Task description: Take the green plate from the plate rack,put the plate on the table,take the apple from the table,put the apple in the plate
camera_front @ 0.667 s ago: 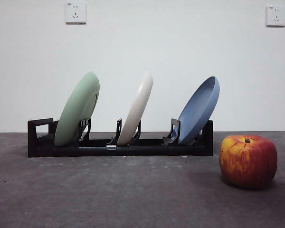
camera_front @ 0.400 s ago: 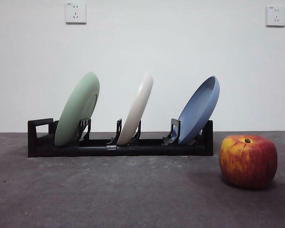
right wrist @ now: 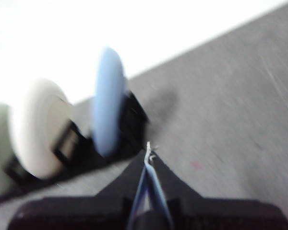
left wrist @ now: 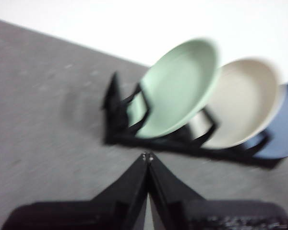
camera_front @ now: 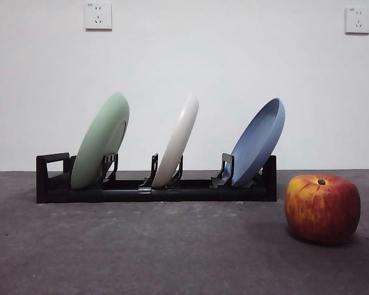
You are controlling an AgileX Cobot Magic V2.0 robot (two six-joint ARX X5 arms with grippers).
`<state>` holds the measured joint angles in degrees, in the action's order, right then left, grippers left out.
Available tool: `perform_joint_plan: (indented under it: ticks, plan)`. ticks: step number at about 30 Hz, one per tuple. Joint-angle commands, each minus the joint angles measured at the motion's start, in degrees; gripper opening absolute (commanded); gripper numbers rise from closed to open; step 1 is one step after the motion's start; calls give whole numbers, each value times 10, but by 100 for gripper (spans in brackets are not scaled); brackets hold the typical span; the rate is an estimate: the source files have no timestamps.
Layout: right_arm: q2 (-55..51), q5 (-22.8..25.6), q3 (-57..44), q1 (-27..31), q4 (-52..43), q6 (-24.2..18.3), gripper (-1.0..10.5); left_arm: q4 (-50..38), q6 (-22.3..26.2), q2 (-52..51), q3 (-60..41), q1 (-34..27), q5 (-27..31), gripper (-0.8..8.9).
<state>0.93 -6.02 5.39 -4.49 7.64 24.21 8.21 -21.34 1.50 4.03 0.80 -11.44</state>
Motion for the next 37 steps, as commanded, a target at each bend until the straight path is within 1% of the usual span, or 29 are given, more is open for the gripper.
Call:
perform_joint_plan:
  ticks: [1, 6, 8, 11, 14, 16, 18, 20, 23, 25, 27, 28, 31, 33, 34, 35, 37]
  plan:
    - [14, -11, 55, 0, -12, 16, -16, -7, -37, 9, 40, -2, -35, -5]
    - [91, -25, 173, 0, -3, 5, -16, 5, -37, 57, 125, -2, -79, -5]
    - [135, -50, 228, 0, 16, -12, -16, 14, -36, 85, 164, -2, -98, -5]
    - [212, -104, 323, 0, 72, -35, -16, 27, -35, 140, 229, -1, -134, -5]
    - [295, -151, 427, 0, 159, -39, -16, 59, -29, 203, 302, -1, -177, -5]
    - [353, -183, 501, 0, 230, -46, -16, 97, -7, 249, 359, -1, -207, -5]
    - [403, -212, 568, -1, 298, -66, -16, 150, 19, 293, 417, -1, -225, -5]
    - [456, -226, 636, -1, 371, -97, -16, 221, 60, 342, 484, -1, -233, -5]
    - [519, -225, 720, -10, 466, -139, -16, 327, 123, 412, 580, 0, -231, -5]
    - [556, -224, 761, -24, 511, -158, -16, 392, 157, 456, 638, 0, -230, -5]
    - [588, -211, 791, -43, 542, -172, -16, 447, 183, 499, 687, 1, -228, -5]
    - [604, -197, 803, -55, 555, -176, -16, 472, 194, 521, 710, 1, -223, -5]
    - [640, -146, 821, -95, 575, -185, -16, 535, 216, 575, 760, 13, -183, -5]
    - [657, -113, 822, -123, 582, -185, -16, 567, 221, 602, 778, 28, -145, -5]
    - [669, -90, 822, -142, 587, -185, -14, 580, 221, 618, 783, 40, -117, -5]
    - [680, -73, 822, -156, 589, -185, 6, 584, 221, 631, 783, 52, -97, -5]
    - [699, -70, 822, -173, 591, -185, 15, 586, 226, 651, 783, 70, -91, -3]
